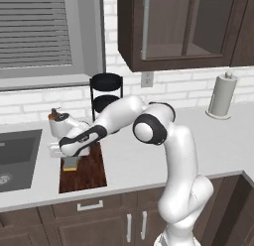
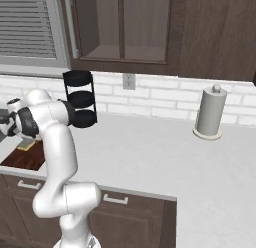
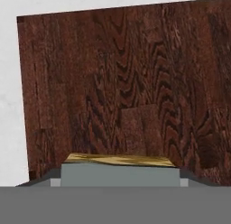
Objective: Pick up the sponge from the counter and clean the cutting board by briefly scrubbing or pressing down on the cutting board. Once finished, release the sponge.
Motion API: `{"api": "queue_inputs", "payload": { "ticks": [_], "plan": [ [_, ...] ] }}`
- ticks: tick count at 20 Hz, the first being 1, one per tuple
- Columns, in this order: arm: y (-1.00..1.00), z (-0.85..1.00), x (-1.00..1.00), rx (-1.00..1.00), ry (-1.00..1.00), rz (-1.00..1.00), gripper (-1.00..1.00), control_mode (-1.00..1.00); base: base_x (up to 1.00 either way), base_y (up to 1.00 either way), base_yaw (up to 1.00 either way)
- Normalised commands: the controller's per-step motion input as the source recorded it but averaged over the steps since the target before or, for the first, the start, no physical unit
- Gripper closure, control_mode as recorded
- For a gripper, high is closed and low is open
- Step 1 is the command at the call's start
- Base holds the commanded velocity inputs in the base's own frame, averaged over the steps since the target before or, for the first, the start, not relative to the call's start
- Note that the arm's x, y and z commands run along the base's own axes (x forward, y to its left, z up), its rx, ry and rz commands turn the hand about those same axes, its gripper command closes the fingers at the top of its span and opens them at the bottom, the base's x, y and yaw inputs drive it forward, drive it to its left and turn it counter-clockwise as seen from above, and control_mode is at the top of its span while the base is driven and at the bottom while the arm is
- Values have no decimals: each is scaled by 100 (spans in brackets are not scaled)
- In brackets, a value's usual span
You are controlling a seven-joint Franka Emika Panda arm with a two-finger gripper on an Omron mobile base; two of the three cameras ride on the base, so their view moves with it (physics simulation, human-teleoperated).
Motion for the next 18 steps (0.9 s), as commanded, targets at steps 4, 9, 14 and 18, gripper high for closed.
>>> {"api": "queue_inputs", "payload": {
  "ticks": [4,9,14,18],
  "plan": [
    [-44,-17,-13,0,-7,0,100,-100,0,0,0],
    [-47,-15,0,0,-5,0,100,-100,0,0,0],
    [-49,-24,-1,0,-1,0,100,-100,0,0,0],
    [-55,-24,0,0,0,0,100,-100,0,0,0]
  ]
}}
